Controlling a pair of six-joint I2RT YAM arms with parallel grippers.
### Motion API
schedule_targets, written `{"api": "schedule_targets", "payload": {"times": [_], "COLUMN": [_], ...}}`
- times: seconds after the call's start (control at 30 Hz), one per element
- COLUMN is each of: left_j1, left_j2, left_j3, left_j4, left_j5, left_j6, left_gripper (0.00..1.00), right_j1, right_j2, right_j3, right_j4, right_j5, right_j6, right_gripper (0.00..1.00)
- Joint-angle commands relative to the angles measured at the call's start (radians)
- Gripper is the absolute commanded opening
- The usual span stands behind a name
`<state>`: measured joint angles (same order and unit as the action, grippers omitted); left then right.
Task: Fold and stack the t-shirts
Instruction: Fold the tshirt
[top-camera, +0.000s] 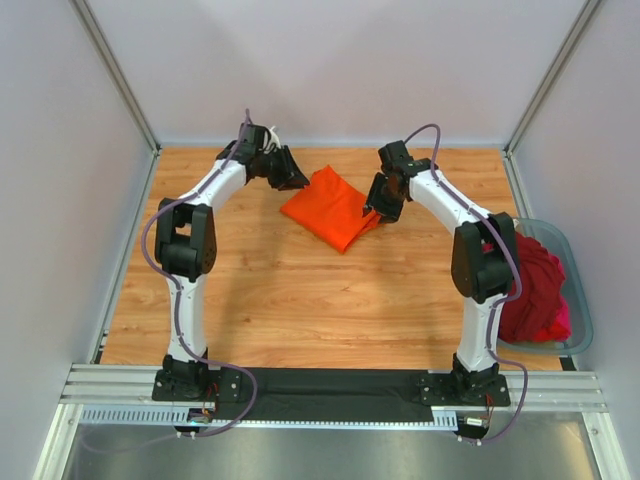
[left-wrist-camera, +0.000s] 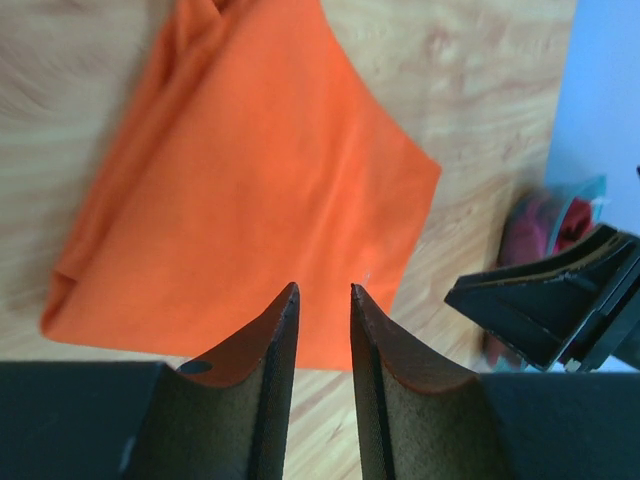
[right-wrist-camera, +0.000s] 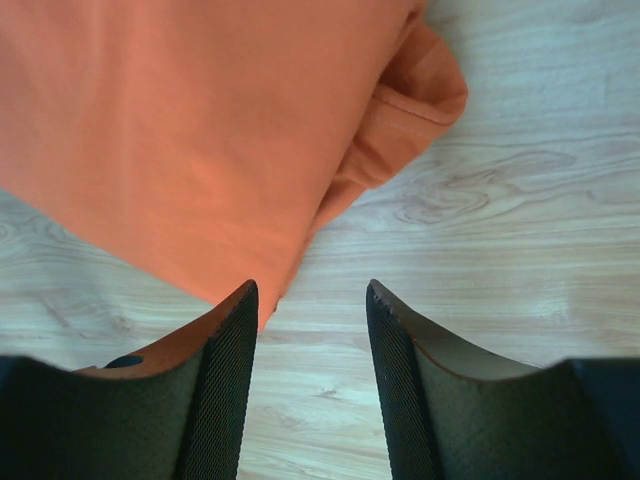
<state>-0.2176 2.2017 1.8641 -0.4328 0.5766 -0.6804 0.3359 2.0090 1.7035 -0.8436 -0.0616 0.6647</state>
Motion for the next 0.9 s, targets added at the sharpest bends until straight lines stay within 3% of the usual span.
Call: {"api": "schedule_targets", "payload": {"times": [0.0,0.37,0.6,0.7,0.87], "left_j1": [-0.02,-0.042,-0.069,-0.066,-0.036], "left_j2": [-0.01,-0.082,-0.221,-0.235,-0.105], "left_j3": [-0.057,-0.296,-0.387,-0.305,-0.082], "left_j4": [-0.032,-0.084,-0.098,-0.141,-0.214], "left_j5": [-0.006,-0.155,-0.158,-0.187,-0.161], "left_j6": [0.094,0.084,0.061,0.094,0.162], "left_gripper": [0.34,0.34,0.35,0.36,0.36], "right_j1": [-0.006,-0.029,0.006,0.047,0.117], "right_j2": [-0.003,-0.027,-0.075,-0.087,-0.017], "right_j3": [-0.048,-0.192,-0.157,-0.156,-0.099], "right_j4": [0.076,0.277,0.215,0.193,0.147], "right_j5": [-0.027,-0.162,-0.216,-0.192,-0.132], "right_j6": [0.058,-0.014,-0.021,0.015,0.082], "right_gripper": [0.49,0.53,0.5,0.5,0.51]}}
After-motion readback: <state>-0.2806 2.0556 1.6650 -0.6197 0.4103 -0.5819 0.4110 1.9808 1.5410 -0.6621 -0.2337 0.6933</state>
